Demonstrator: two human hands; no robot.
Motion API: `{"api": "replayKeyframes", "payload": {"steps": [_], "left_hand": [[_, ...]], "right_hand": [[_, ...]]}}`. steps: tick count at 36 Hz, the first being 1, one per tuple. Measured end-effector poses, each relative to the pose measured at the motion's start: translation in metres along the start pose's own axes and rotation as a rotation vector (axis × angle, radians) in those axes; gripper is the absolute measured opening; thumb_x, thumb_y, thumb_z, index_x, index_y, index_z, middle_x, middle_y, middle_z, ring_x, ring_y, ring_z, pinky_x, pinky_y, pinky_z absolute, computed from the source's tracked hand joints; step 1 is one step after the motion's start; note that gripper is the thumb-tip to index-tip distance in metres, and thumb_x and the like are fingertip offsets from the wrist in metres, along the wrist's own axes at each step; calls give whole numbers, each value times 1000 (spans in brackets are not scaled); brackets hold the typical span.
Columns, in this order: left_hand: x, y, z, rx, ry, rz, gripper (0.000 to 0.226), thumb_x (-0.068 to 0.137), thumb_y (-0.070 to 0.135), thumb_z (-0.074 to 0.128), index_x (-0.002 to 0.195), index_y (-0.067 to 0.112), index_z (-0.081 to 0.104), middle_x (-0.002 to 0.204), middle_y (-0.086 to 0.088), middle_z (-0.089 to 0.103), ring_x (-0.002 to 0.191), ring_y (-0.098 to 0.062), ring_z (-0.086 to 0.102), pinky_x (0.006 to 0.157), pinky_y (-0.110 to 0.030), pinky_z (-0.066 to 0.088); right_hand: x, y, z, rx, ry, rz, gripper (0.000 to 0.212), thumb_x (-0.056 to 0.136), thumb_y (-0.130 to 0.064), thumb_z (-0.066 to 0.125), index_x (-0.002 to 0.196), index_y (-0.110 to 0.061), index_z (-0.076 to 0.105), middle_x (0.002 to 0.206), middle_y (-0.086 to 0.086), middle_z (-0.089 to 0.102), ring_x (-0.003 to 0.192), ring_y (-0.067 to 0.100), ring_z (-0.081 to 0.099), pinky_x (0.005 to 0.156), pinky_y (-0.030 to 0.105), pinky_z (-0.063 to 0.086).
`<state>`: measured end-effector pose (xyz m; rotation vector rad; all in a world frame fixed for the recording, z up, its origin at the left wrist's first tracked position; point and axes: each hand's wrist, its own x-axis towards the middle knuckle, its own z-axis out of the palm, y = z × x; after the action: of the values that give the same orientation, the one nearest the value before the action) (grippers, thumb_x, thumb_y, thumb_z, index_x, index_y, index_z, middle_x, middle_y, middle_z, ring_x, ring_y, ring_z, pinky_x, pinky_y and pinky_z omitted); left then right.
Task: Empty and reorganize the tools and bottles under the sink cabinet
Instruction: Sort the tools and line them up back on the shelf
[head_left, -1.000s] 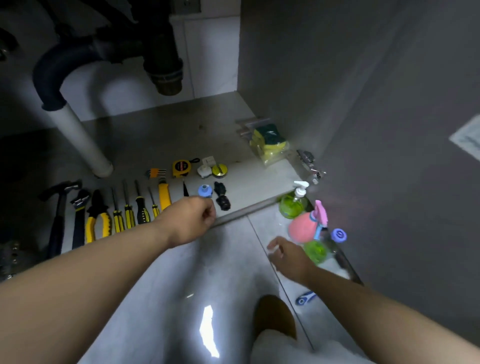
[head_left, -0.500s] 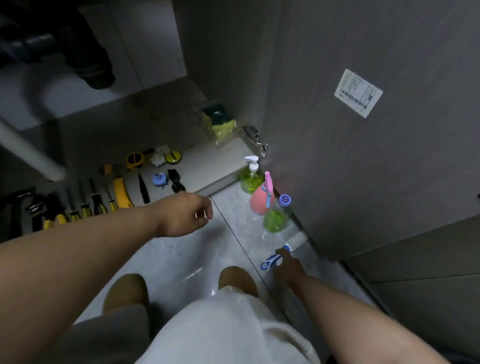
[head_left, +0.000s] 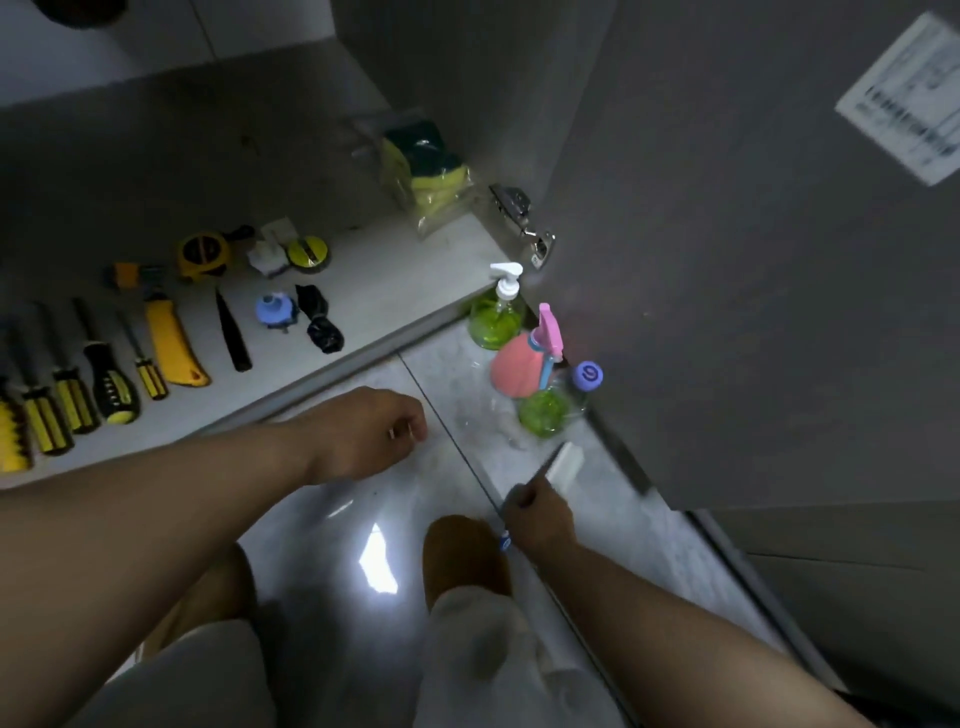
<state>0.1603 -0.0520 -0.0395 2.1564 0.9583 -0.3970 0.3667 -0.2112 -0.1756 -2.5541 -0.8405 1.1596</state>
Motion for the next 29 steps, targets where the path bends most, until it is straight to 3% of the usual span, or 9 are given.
{"api": "replayKeyframes", "payload": {"steps": [3,5,9,13,17,21,23,26,29], "left_hand": [[-3,2,-3,-20,-45,-32,21,101,28,55,120,26,65,118,6,63,95,-6,56,70,-8,37],[-3,7,-5,-90,-68,-83,24,100,32,59,120,21,65,120,3,65,96,-9,61,70,-9,41],[-4,20,-7,-536,-92,-272,56,93,42,69,136,11,50,112,-12,70,97,-24,72,84,-36,59],[-8,26,-21,-864,-103,-252,59,90,48,71,131,9,56,118,-11,71,103,-22,72,87,-36,61],[-2,28,-38,-1171,35,-185,50,95,24,70,138,7,49,110,-13,75,97,-24,76,79,-35,62],[6,25,-52,-1268,109,-151,38,98,19,66,130,4,54,107,-14,77,97,-27,76,85,-42,62],[10,22,-59,-1280,187,-164,36,99,20,65,128,2,56,105,-14,76,92,-24,77,80,-40,63],[13,14,-68,-1273,291,-224,37,101,23,61,129,0,55,102,-14,73,79,-19,76,65,-33,62],[14,2,-71,-1280,352,-286,41,104,25,57,131,-4,50,114,-20,68,76,-20,73,49,-27,58]], "right_hand": [[-23,-9,-4,120,-168,-80,7,87,-15,65,85,-19,60,78,0,62,63,9,65,62,27,53],[-37,-22,-14,176,-291,-164,8,85,-12,65,83,-15,59,74,5,62,53,13,61,52,29,53],[-53,-54,-41,45,-291,-538,14,83,-7,66,92,-15,61,92,8,64,72,22,67,71,41,57],[-63,-89,-61,-28,-161,-844,19,84,-1,68,96,-15,63,102,6,58,77,21,63,75,39,55],[-67,-119,-75,-23,-37,-998,17,83,-3,74,92,-17,69,98,3,60,77,15,62,73,30,53],[-74,-135,-95,96,16,-930,15,84,-1,70,89,-14,71,94,1,65,81,16,64,79,32,54],[-71,-133,-108,111,214,-871,15,84,2,63,87,-12,68,95,1,61,83,17,60,82,34,51],[-56,-121,-132,-169,486,-682,17,87,-11,57,102,-19,61,110,3,51,83,31,60,70,38,50],[-32,-108,-144,-535,376,-458,28,93,-26,56,119,-16,48,124,10,44,92,43,63,68,39,44]]}}
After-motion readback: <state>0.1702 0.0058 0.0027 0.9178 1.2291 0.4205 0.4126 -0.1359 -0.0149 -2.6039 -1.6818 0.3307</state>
